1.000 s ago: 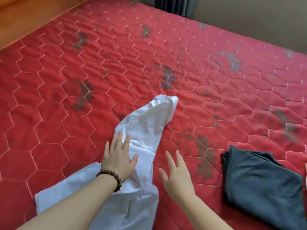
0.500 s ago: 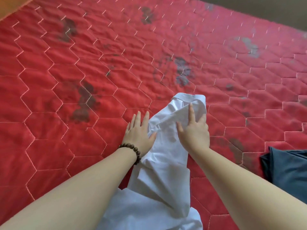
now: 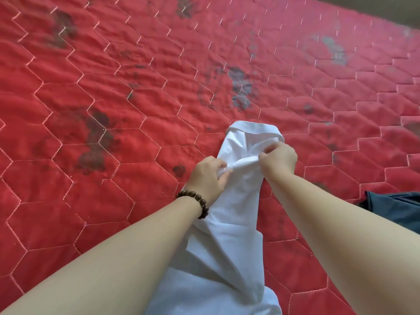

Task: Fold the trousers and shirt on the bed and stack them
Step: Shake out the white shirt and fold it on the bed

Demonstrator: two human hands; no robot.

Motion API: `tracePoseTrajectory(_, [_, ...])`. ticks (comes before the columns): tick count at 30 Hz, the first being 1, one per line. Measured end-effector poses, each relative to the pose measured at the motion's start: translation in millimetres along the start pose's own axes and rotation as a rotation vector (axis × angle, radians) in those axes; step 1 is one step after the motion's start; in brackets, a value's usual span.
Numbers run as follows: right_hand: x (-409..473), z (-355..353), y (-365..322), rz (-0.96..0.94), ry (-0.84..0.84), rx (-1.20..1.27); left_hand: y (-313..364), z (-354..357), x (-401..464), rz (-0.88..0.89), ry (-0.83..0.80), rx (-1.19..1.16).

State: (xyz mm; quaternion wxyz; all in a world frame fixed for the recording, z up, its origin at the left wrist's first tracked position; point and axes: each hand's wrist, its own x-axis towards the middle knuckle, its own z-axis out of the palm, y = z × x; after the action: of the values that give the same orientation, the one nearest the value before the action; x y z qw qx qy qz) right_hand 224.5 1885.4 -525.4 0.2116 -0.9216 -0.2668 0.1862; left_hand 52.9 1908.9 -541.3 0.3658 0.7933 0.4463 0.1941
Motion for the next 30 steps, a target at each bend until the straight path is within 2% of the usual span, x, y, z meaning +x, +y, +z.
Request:
tracePoseTrajectory(3, [-13,-13,4,0.073,0.064,0.191,14,-8,-9,-0.040,0.131,-0.114])
tracePoseTrajectory(5, [-22,-19,8,0.132,0.035,0.368,25,-15,-14,-0.114,0.186,-0.181])
tracePoseTrajectory(8, [-36,-26,3,0.214,-0.131,0.447,46,-23,-20,-0.326,0.073,-0.333])
tracePoseTrajectory(9, [-42,-30,-2,0.274,-0.213,0.503,54,-25,-24,-0.339,0.019,-0.377])
tracePoseTrajectory(11, [-49,-34,-12,0.380,-0.374,0.619,70,-29,-35,-0.257,-0.056,-0.411])
tracePoseTrajectory(12, [-55,-36,-13,0.386,-0.397,0.637,79,-32,-46,-0.213,-0.089,-0.433])
tracePoseTrajectory(16, [-86,-54,-9,0.271,-0.236,0.590,104,-45,-83,-0.215,-0.210,-0.496])
tracePoseTrajectory(21, [-135,-113,-2,0.092,-0.279,0.729,141,-75,-122,-0.283,-0.103,-0.351])
tracePoseTrajectory(25, [-183,-206,-1,-0.119,-0.270,0.716,194,-128,-161,-0.230,-0.058,-0.397])
tracePoseTrajectory(30, [-249,-366,-3,-0.386,-0.246,0.687,295,-228,-222,-0.160,0.023,-0.334])
